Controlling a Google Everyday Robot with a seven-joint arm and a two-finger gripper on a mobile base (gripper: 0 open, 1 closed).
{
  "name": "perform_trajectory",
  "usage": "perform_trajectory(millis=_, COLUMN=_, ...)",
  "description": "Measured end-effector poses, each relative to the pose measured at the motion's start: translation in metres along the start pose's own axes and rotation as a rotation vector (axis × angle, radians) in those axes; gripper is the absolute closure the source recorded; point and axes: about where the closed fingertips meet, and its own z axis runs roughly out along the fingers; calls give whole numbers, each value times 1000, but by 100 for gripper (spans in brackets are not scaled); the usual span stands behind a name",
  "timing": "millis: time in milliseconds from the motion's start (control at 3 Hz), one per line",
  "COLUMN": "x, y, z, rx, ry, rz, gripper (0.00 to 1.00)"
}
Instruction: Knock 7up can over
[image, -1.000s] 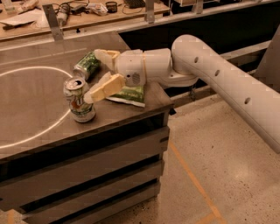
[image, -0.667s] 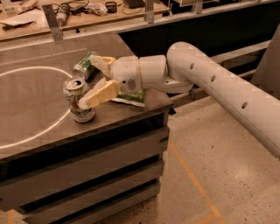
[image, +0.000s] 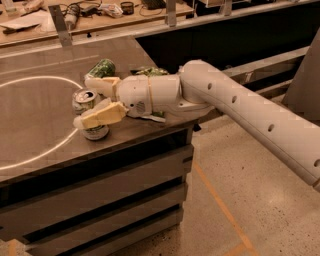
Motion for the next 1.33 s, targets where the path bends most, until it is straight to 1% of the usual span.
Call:
perform_trajectory(millis=333, x=5, y=4, z=1, rx=3, ry=-21, rz=6, gripper=47)
perform_trajectory(millis=667, x=10, y=7, z=-2, rx=9, ry=-41, rz=17, gripper=51)
perform_trajectory(millis=1000, x=13, y=7, z=-4, rx=11, ry=-50, rz=25, gripper=64)
perform_trajectory(millis=1333, x=6, y=1, z=-8, rx=2, ry=-16, rz=12, gripper=88)
